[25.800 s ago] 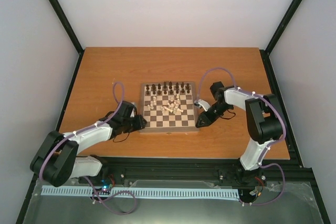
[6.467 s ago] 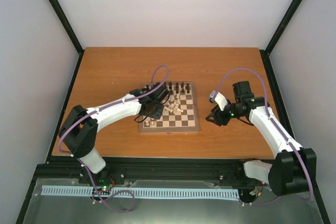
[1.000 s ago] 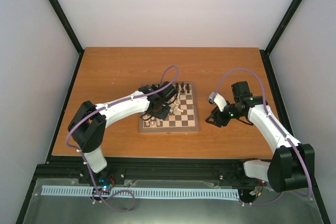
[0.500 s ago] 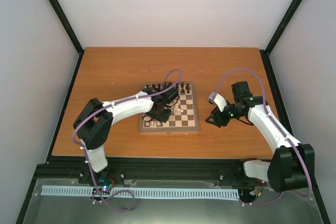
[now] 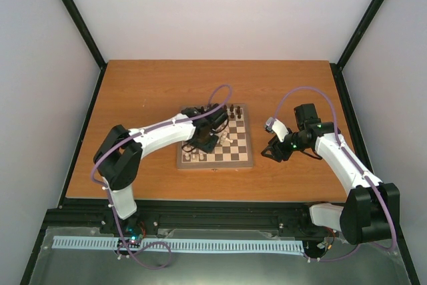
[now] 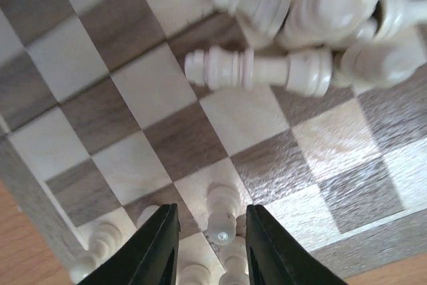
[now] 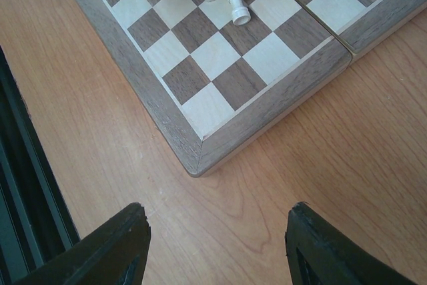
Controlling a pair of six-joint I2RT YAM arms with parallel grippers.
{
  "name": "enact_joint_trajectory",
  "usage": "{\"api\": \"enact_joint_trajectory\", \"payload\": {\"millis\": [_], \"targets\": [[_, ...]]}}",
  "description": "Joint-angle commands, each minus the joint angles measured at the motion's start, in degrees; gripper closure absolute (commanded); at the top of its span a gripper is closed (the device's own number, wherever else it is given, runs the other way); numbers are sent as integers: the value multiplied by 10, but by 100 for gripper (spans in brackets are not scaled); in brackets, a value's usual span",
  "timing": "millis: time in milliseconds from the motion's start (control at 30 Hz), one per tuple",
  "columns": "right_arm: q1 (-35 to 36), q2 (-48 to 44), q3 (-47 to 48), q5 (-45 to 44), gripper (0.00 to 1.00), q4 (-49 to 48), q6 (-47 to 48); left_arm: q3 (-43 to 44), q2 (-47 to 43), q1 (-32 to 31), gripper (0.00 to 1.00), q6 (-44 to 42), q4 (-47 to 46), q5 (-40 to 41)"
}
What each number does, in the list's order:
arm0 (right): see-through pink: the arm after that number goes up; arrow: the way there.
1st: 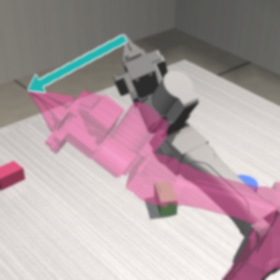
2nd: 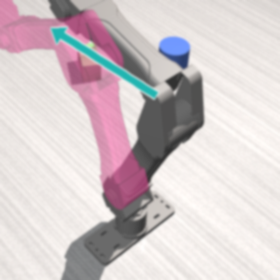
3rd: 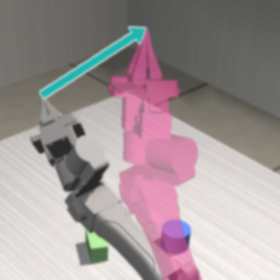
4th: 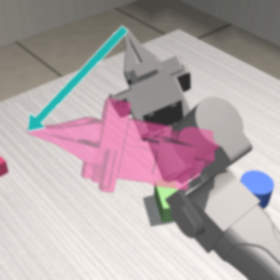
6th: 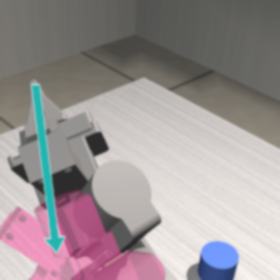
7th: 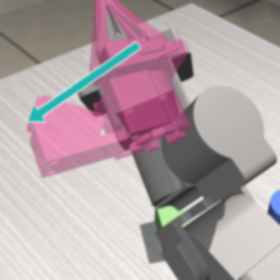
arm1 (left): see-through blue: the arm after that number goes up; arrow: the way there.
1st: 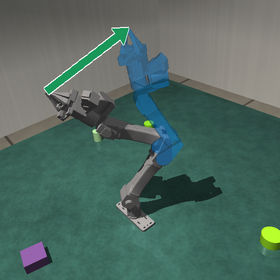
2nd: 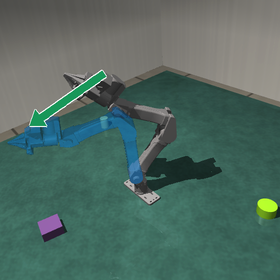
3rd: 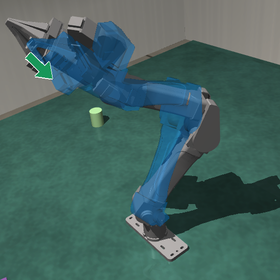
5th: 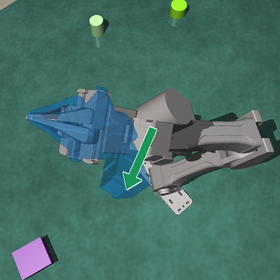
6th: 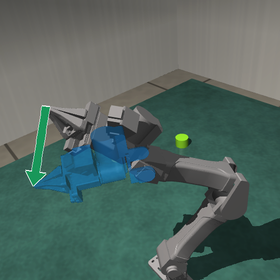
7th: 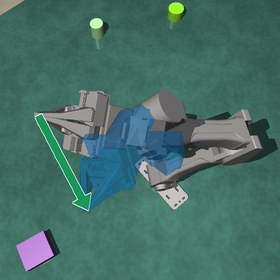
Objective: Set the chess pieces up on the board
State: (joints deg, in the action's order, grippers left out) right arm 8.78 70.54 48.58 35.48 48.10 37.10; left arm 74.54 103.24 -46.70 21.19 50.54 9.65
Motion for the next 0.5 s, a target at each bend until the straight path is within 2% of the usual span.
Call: {"api": "enact_joint_trajectory", "payload": {"millis": [0,167,300,367,400,467], "targets": [[5,-4,-2,10,43,3,10,77,-34,-6,69,5,44,37],[6,-21,2,11,43,-12,-8,156,-102,-5,61,-30,88,45],[9,-31,34,1,43,-15,-20,188,-168,-5,55,-104,62,-24],[12,-24,58,-10,43,-14,-24,179,-207,-5,30,-108,27,-14],[13,-17,70,-15,44,-15,-27,168,-224,-5,5,-99,10,-5],[17,2,98,-25,44,-17,-37,128,-253,-4,0,-84,-27,36]]}}
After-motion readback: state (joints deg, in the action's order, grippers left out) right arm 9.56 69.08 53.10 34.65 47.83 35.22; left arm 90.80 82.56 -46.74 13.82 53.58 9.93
